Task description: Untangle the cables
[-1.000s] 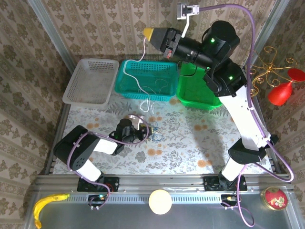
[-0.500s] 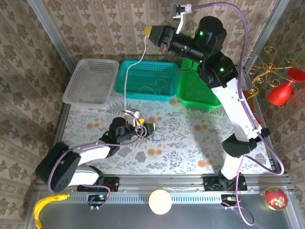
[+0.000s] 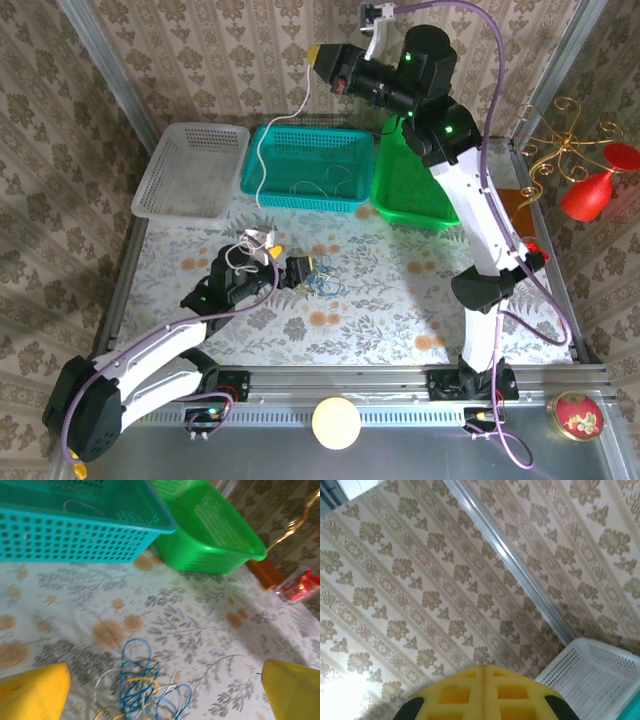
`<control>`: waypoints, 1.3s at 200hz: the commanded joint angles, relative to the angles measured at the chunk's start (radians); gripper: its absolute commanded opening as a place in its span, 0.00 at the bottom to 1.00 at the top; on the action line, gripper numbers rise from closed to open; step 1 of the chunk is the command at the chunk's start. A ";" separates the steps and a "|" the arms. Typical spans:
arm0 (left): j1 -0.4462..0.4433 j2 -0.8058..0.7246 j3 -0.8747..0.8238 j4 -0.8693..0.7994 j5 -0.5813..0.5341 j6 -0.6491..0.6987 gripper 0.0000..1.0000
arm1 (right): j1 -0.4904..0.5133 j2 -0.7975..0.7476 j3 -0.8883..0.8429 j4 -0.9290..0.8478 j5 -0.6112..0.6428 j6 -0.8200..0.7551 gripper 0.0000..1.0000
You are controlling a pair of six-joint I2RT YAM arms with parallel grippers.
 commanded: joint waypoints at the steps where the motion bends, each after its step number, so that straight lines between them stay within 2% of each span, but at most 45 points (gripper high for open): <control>1: 0.012 -0.025 0.028 -0.163 -0.107 0.004 0.99 | -0.027 0.059 0.115 0.015 0.025 0.025 0.00; 21: 0.026 -0.038 0.033 -0.237 -0.172 -0.013 1.00 | -0.054 0.110 0.195 0.029 0.032 0.050 0.00; 77: 0.149 -0.041 0.071 -0.428 -0.270 -0.074 1.00 | -0.123 0.181 0.199 0.187 0.060 0.093 0.00; 124: 0.268 -0.020 0.116 -0.477 -0.222 -0.061 1.00 | -0.155 0.275 0.230 0.304 0.081 0.131 0.00; 176: 0.310 0.025 0.203 -0.483 -0.168 -0.022 1.00 | -0.157 0.398 0.244 0.394 0.075 0.120 0.00; 194: 0.316 0.076 0.267 -0.548 -0.182 -0.006 1.00 | -0.159 0.431 0.261 0.396 0.080 0.102 0.00; 225: 0.331 0.150 0.333 -0.638 -0.247 0.017 1.00 | -0.174 0.403 0.280 0.403 0.085 0.076 0.00; 260: 0.343 0.182 0.321 -0.621 -0.248 0.008 1.00 | -0.188 0.283 0.279 0.371 0.101 -0.010 0.00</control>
